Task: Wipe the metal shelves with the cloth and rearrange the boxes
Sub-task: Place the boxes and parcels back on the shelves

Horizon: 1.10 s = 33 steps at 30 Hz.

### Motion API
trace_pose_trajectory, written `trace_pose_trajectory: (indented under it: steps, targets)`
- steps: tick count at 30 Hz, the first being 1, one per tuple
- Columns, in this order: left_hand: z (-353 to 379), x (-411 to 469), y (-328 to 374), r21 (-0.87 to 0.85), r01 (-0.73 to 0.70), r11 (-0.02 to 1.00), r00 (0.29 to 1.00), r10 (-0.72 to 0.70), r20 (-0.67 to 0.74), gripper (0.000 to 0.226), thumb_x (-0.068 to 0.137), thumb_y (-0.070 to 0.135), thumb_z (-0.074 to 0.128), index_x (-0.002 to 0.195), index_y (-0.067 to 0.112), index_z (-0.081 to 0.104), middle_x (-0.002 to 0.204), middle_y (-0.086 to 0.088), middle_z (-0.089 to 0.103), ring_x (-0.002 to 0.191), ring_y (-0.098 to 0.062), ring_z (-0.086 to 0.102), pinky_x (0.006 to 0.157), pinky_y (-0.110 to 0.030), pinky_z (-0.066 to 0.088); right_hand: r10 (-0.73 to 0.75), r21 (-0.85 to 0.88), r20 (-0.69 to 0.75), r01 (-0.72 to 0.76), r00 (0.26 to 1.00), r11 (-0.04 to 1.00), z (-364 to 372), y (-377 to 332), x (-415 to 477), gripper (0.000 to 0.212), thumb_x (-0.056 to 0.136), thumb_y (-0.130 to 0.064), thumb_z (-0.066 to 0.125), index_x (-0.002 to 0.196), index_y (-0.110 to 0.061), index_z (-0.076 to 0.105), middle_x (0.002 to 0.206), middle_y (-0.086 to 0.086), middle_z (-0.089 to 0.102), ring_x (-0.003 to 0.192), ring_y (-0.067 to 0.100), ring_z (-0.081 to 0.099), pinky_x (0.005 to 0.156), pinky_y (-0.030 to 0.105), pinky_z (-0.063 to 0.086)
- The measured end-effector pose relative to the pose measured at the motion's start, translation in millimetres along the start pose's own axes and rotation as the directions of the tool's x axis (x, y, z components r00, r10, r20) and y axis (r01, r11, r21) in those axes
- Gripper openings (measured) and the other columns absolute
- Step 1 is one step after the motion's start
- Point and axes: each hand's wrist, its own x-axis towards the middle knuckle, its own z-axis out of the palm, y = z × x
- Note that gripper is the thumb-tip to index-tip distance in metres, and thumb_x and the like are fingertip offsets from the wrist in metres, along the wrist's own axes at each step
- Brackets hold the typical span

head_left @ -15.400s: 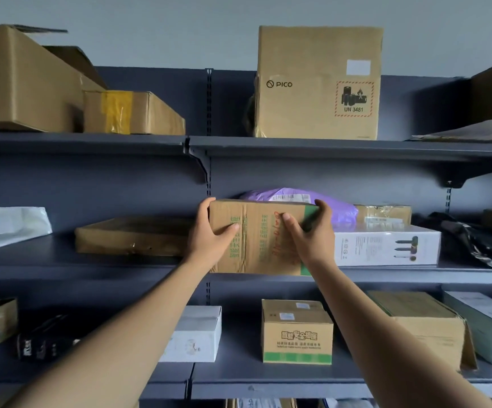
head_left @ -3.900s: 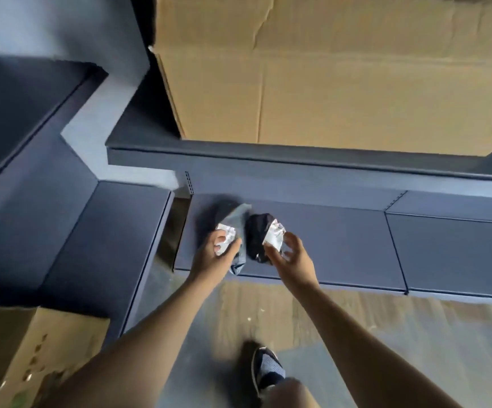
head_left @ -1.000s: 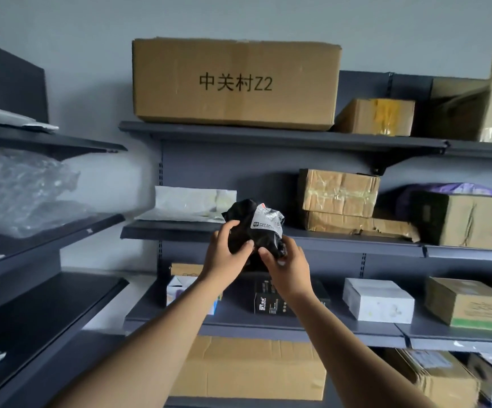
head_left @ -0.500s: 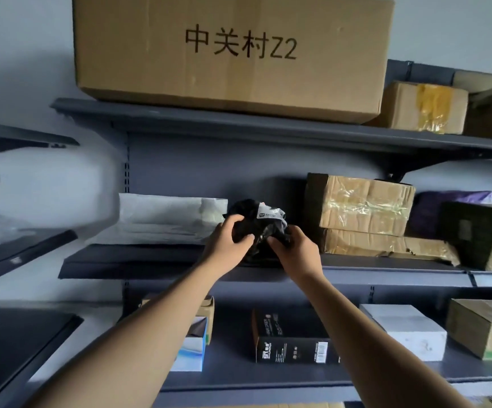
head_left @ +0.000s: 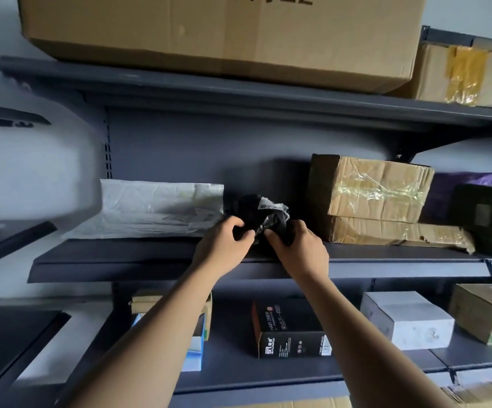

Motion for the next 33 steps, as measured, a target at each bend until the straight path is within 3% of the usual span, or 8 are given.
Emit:
trace_pose_trajectory:
  steps: [7, 10, 13, 18, 22, 25, 27, 33]
  targets:
    - [-13, -30, 0, -0.148, -0.021, 0.989, 1.000, 0.019, -0.012, 0.045, 0.079, 0.060, 0.056, 0.112, 0.030, 0.065, 0.120, 0.007, 0.068, 0.116, -0.012, 0.061, 0.101, -0.035, 0.050, -0.050, 0.106, 0.054, 0.044, 0.997, 0.993, -19, 5, -25, 0.065, 0.085, -0.063, 0.067, 0.126, -0.014, 0.052, 0.123, 0.012, 0.062, 0.113, 0.038, 0.061, 0.087, 0.043, 0.051]
    - [-17, -52, 2, -0.349, 0.007, 0.937, 0.999, 0.006, 0.035, 0.022, 0.094, 0.029, 0.068, 0.113, 0.019, 0.066, 0.116, 0.002, 0.068, 0.120, -0.011, 0.061, 0.101, -0.021, 0.044, -0.078, 0.196, 0.079, 0.061, 0.994, 0.979, -30, 6, -45, 0.064, 0.086, -0.054, 0.072, 0.134, -0.017, 0.053, 0.131, 0.010, 0.059, 0.122, 0.034, 0.057, 0.092, 0.041, 0.048]
    - [-20, -81, 0, -0.432, -0.028, 0.901, 1.000, 0.031, -0.001, 0.017, 0.095, 0.014, 0.067, 0.111, 0.019, 0.064, 0.118, -0.003, 0.068, 0.124, -0.016, 0.060, 0.104, -0.020, 0.044, -0.133, 0.270, 0.043, 0.116, 0.990, 0.956, -36, 3, -73, 0.068, 0.088, -0.046, 0.074, 0.144, -0.017, 0.048, 0.141, 0.008, 0.054, 0.131, 0.029, 0.051, 0.098, 0.039, 0.045]
    - [-27, -142, -8, -0.369, -0.050, 0.928, 0.996, 0.021, -0.083, 0.021, 0.089, 0.031, 0.071, 0.108, 0.031, 0.063, 0.116, 0.011, 0.068, 0.116, -0.004, 0.062, 0.093, -0.019, 0.049, -0.243, 0.388, 0.105, 0.185, 0.964, 0.903, -28, -7, -129, 0.061, 0.091, -0.043, 0.072, 0.142, -0.017, 0.052, 0.140, 0.004, 0.056, 0.130, 0.024, 0.052, 0.103, 0.032, 0.041]
    - [-35, -196, -38, -0.332, 0.041, 0.942, 0.993, -0.076, -0.093, 0.021, 0.089, 0.033, 0.071, 0.108, 0.029, 0.063, 0.112, 0.016, 0.068, 0.108, -0.004, 0.065, 0.073, -0.033, 0.051, -0.256, 0.459, 0.181, 0.149, 0.949, 0.876, -12, -7, -177, 0.053, 0.091, -0.042, 0.072, 0.138, -0.022, 0.057, 0.134, 0.000, 0.059, 0.122, 0.018, 0.056, 0.092, 0.026, 0.042]
    - [-35, -242, -65, -0.298, 0.108, 0.948, 0.988, -0.135, -0.072, 0.027, 0.079, 0.049, 0.066, 0.102, 0.034, 0.062, 0.109, 0.015, 0.067, 0.105, -0.013, 0.067, 0.088, -0.031, 0.052, -0.252, 0.503, 0.243, 0.101, 0.937, 0.859, 5, 2, -224, 0.048, 0.091, -0.036, 0.074, 0.132, -0.015, 0.060, 0.126, 0.004, 0.063, 0.118, 0.021, 0.058, 0.090, 0.022, 0.040]
    - [-33, -270, -81, -0.278, 0.162, 0.947, 0.983, -0.179, -0.036, 0.024, 0.086, 0.037, 0.070, 0.106, 0.025, 0.062, 0.110, 0.010, 0.067, 0.109, -0.015, 0.067, 0.095, -0.029, 0.051, -0.241, 0.508, 0.295, 0.062, 0.924, 0.859, 16, 11, -253, 0.048, 0.091, -0.034, 0.075, 0.130, -0.012, 0.061, 0.124, 0.007, 0.065, 0.118, 0.024, 0.059, 0.090, 0.021, 0.039]
    - [-16, -317, -124, -0.252, 0.284, 0.925, 0.957, -0.289, 0.019, 0.029, 0.088, 0.037, 0.070, 0.113, 0.024, 0.063, 0.116, 0.008, 0.067, 0.108, -0.009, 0.064, 0.096, -0.026, 0.050, -0.190, 0.475, 0.422, -0.038, 0.886, 0.879, 49, 33, -297, 0.055, 0.089, -0.044, 0.075, 0.133, -0.016, 0.058, 0.130, 0.005, 0.063, 0.119, 0.020, 0.060, 0.092, 0.026, 0.044]
